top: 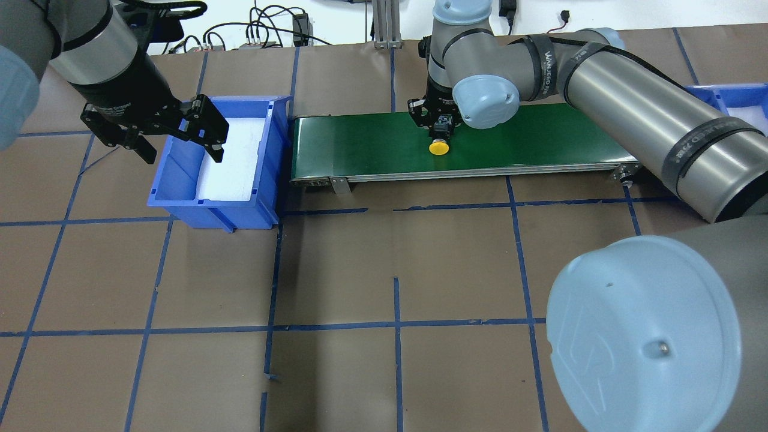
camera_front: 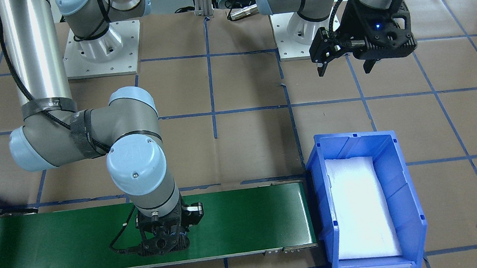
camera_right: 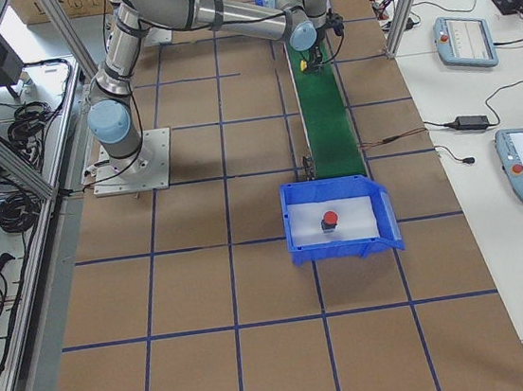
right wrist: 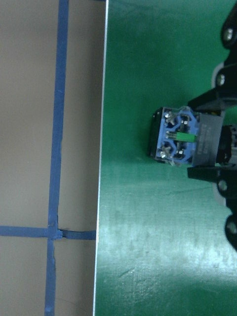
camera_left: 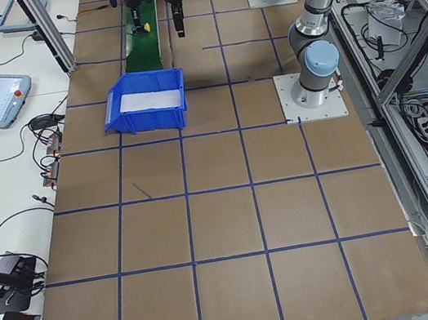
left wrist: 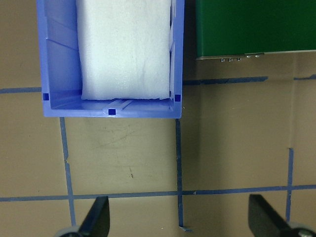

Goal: Transport two buttons from left to right
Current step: 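Carry the yellow button with the right gripper into the far blue bin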

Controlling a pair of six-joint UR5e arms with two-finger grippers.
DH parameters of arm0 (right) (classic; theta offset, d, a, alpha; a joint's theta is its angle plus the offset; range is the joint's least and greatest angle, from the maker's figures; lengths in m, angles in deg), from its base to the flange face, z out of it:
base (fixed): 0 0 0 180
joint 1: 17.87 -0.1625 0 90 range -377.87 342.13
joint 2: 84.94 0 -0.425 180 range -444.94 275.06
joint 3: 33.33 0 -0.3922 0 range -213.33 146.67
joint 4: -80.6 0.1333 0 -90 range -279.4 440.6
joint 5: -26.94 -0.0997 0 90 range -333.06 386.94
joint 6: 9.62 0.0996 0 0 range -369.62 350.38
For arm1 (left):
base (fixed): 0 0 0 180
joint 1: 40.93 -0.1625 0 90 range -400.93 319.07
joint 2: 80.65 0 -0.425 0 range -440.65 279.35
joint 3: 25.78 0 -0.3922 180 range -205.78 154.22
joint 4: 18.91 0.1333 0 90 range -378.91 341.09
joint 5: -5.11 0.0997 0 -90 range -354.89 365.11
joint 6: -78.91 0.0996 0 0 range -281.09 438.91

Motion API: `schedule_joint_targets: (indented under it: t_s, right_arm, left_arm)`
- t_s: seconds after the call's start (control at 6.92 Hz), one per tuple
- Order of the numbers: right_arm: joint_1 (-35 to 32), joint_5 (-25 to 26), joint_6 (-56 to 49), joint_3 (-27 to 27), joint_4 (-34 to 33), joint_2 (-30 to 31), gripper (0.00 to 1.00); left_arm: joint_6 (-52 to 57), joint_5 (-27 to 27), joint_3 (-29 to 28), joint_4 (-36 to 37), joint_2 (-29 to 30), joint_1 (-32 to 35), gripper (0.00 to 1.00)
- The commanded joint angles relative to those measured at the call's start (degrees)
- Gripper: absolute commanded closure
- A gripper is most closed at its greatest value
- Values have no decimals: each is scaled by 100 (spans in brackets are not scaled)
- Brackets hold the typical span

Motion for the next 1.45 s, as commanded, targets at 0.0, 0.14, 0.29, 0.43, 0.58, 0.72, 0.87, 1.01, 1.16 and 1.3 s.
schedule_joint_targets:
  t_s: [0.0, 0.14, 0.29, 0.43, 0.58, 0.72, 0.87, 1.01, 1.16, 1.3]
  right_arm:
    - [239, 466, -277, 52, 349, 678, 97]
    - [763, 442, -749, 53, 1083, 1162, 96]
    - [1421, 415, -1424, 70, 1786, 1558, 96]
    - [2280, 424, -2675, 70, 1959, 1849, 96]
    - [3246, 415, -3844, 62, 2134, 1939, 96]
    - [4108, 267, -5222, 53, 2014, 1827, 95]
    - [4717, 240, -5906, -34, 1456, 1400, 95]
    - [5036, 48, -6496, -70, 920, 856, 95]
    - [5092, -84, -6606, -70, 532, 433, 95]
    - [5092, -86, -6642, -70, 284, 228, 94]
  left_arm:
    - [0, 0, 0, -10, 0, -4, 0]
    - [0, 0, 0, -1, 0, -4, 0]
    - [0, 0, 0, -1, 0, -4, 0]
    - [0, 0, 0, -1, 0, -4, 0]
    - [0, 0, 0, -1, 0, 5, 0]
    - [0, 0, 0, -1, 0, -4, 0]
    - [0, 0, 0, -1, 0, -4, 0]
    - [0, 0, 0, -1, 0, -4, 0]
    - [0, 0, 0, -1, 0, -4, 0]
    - [0, 0, 0, -1, 0, -4, 0]
